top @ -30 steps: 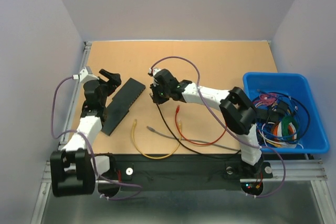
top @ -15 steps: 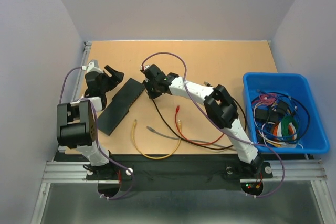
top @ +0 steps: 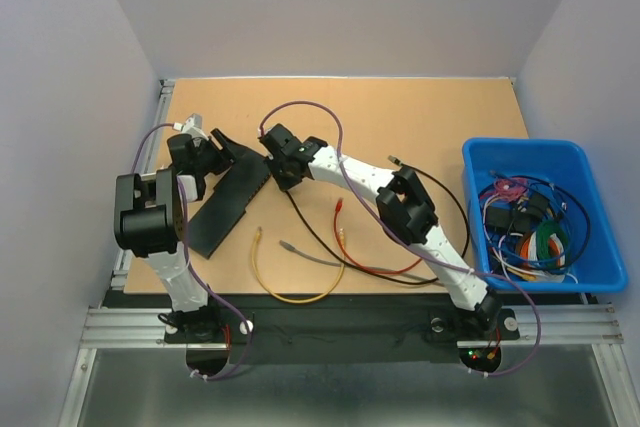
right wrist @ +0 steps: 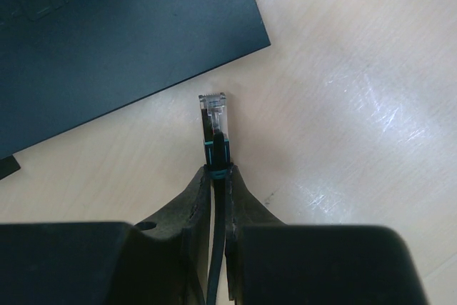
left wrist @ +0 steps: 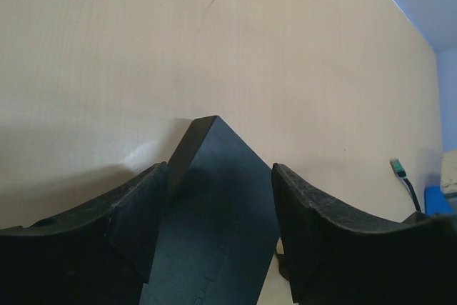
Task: Insert the plug into the switch port
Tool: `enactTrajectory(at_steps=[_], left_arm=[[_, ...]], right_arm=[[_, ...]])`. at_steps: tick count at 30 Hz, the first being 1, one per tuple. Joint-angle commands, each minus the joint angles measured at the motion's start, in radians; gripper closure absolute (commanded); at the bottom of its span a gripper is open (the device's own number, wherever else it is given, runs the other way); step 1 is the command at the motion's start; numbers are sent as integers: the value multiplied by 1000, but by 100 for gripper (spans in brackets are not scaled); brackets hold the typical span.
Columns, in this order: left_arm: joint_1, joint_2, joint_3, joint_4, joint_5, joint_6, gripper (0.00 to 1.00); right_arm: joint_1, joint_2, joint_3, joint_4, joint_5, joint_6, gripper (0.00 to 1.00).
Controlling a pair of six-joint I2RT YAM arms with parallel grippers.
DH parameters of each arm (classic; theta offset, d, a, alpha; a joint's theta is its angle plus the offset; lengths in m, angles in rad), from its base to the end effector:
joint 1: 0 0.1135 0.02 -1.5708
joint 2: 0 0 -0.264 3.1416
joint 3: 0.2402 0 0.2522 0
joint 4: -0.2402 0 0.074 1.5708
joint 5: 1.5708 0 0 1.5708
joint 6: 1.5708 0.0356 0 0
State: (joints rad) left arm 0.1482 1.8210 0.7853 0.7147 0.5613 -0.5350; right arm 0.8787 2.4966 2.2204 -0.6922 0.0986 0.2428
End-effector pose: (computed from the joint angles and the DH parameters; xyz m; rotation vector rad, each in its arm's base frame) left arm 0.3596 0.0345 0.1563 -0.2611 1.9000 -0.7915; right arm 0.3505 0.4174 0.1730 -0.7638 2.4465 0.3163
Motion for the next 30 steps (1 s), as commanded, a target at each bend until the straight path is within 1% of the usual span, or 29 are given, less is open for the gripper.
enactTrajectory(at_steps=[1,7,10,15,19,24,30], left_arm=[[2,8,49,26,52,27,31],[-22,-5,65,-41,14,73,34],[-27,-14,68,-76,-12,86,35],[-38,-28,86,-167,-107,118,39],[-48,-68,83,-198,-195,136,39],[-56,-69,98,-227,-216,145,39],[-70,-58,109,-242,-202,159,40]], right_arm=[[17,25,65,-61,12,19,100],[32,65,145,-101,15,35,100],[37,76,159,-107,19,43,99],[45,82,180,-118,30,50,100],[57,102,222,-133,29,52,100],[77,125,269,-148,29,46,100],[85,136,294,-155,50,44,100]])
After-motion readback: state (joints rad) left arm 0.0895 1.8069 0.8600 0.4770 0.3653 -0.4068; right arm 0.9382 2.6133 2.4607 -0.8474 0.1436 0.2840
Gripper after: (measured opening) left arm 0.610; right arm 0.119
